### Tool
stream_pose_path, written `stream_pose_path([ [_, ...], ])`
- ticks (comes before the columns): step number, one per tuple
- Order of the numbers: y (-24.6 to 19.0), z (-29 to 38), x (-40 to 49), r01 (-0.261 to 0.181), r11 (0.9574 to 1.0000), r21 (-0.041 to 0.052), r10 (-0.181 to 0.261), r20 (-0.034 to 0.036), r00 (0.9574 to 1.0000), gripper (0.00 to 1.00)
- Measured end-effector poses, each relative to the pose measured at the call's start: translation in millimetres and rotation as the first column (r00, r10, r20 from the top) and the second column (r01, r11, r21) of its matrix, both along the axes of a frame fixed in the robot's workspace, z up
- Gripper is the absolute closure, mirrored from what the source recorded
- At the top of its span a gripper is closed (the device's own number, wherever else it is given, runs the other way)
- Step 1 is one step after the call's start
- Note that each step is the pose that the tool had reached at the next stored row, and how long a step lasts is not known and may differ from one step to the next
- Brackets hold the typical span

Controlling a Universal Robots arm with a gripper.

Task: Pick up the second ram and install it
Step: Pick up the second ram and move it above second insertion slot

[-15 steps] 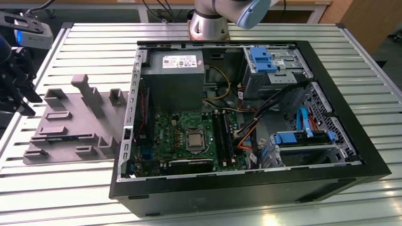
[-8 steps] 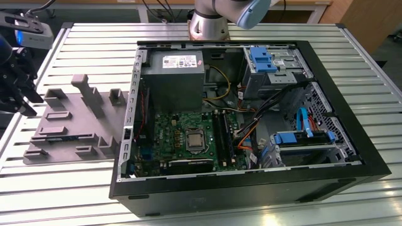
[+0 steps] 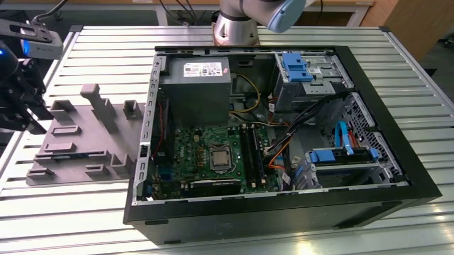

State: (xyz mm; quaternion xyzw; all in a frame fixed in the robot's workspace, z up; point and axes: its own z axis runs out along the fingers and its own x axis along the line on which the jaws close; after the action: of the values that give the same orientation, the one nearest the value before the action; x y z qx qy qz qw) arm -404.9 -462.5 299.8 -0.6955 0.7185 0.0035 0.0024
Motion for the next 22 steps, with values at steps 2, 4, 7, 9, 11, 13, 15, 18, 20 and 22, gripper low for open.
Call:
stream_pose_path([
  [2,-1.3,-3.8,-0.1,0.000,1.0000,0.0000,0.000,0.0000,1.0000,0.61],
  [4,-1.4,-5.7,-0.2,0.000,1.0000,-0.0001,0.000,-0.0001,1.0000,0.61],
  [7,-1.5,-5.8,-0.2,0.000,1.0000,-0.0002,0.000,-0.0002,1.0000,0.61],
  [9,-1.5,-5.9,-0.2,0.000,1.0000,-0.0001,0.000,-0.0002,1.0000,0.61],
  [11,-1.4,-6.8,-0.1,0.000,1.0000,0.0002,0.000,0.0002,1.0000,0.61],
  [13,-1.5,-8.7,-0.2,0.000,1.0000,0.0000,0.000,0.0000,1.0000,0.61],
  [15,-1.5,-12.2,-0.2,0.000,1.0000,0.0000,0.000,0.0000,1.0000,0.61],
  [18,-1.5,-17.5,-0.3,0.009,1.0000,0.0000,-0.009,0.0001,1.0000,0.61],
  [20,-1.5,-21.3,-0.3,0.020,0.9998,-0.0001,-0.020,0.0001,0.9998,0.61],
  [22,-1.5,-24.7,-0.5,0.022,0.9997,0.0000,-0.022,0.0002,0.9997,0.61],
])
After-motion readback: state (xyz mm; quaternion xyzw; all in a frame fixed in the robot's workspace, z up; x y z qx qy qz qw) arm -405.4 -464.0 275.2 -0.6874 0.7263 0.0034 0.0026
